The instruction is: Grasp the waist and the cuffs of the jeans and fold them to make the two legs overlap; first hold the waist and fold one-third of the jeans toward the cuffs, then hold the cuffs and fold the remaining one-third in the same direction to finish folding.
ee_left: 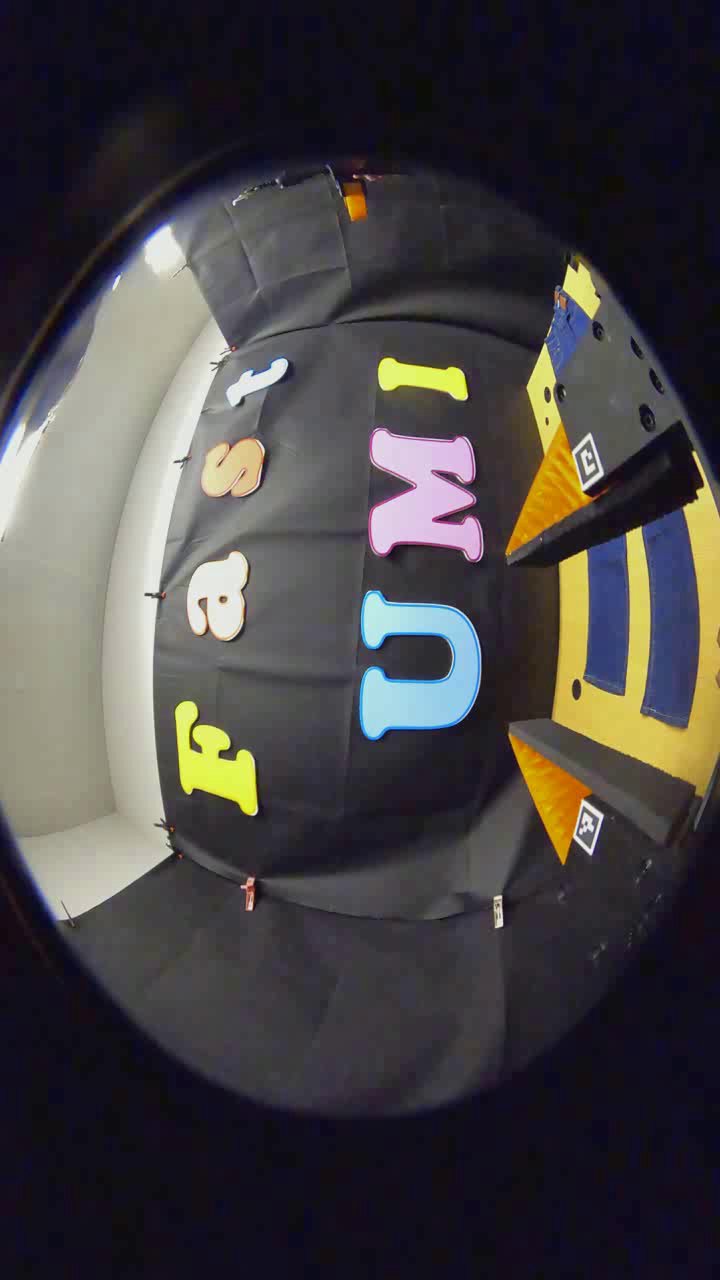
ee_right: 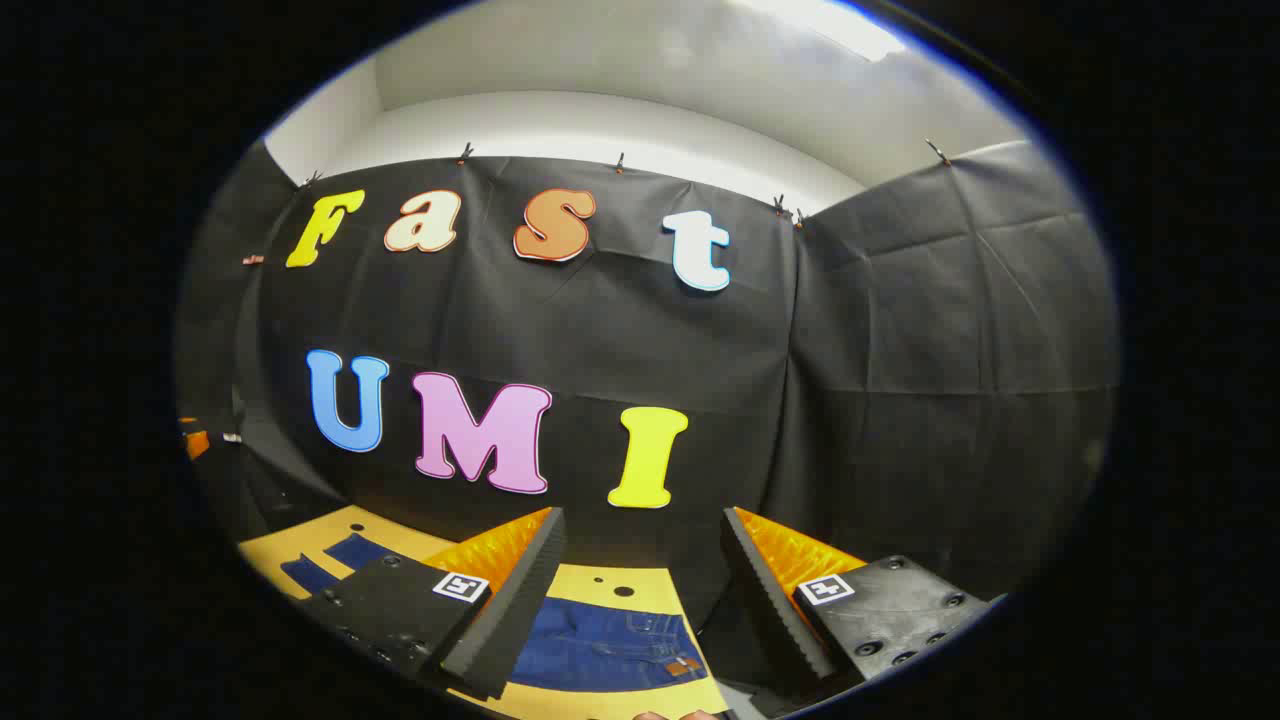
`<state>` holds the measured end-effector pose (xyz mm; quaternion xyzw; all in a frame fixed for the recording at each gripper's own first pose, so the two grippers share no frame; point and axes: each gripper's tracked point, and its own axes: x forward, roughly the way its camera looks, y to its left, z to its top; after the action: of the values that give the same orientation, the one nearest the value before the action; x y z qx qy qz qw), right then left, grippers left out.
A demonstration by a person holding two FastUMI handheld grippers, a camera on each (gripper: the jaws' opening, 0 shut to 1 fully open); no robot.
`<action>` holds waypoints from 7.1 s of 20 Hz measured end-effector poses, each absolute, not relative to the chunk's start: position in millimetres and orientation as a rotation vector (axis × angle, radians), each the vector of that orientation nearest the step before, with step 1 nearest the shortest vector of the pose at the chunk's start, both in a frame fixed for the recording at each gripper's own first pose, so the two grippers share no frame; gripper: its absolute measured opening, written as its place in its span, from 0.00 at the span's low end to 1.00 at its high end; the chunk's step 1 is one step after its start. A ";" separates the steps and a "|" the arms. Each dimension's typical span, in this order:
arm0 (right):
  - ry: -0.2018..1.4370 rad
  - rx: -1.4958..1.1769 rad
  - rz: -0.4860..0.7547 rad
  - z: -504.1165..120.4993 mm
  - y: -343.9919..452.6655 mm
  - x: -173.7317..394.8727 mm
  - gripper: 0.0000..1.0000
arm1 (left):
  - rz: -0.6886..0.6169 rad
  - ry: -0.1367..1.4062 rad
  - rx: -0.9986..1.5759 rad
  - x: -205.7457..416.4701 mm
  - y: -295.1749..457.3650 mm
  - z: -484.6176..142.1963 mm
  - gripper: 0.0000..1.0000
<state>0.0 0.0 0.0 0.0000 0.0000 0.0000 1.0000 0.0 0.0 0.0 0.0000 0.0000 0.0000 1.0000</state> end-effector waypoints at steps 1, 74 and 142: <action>-0.012 -0.036 -0.008 4.8 -3.8 -0.9 0.98 | -0.010 0.002 0.009 2.1 -2.4 -0.8 0.96; 1.336 -0.174 0.739 -509.9 75.5 118.6 0.05 | -0.880 1.480 0.549 136.0 36.5 -408.1 0.06; 0.543 0.272 0.393 -270.2 183.6 136.8 0.09 | -0.002 0.814 -0.184 82.5 25.6 -293.0 0.97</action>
<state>136.8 183.6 -270.2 0.1330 0.2658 0.1921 0.9353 82.5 25.6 -293.0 -0.0895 0.3951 -0.0010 0.9143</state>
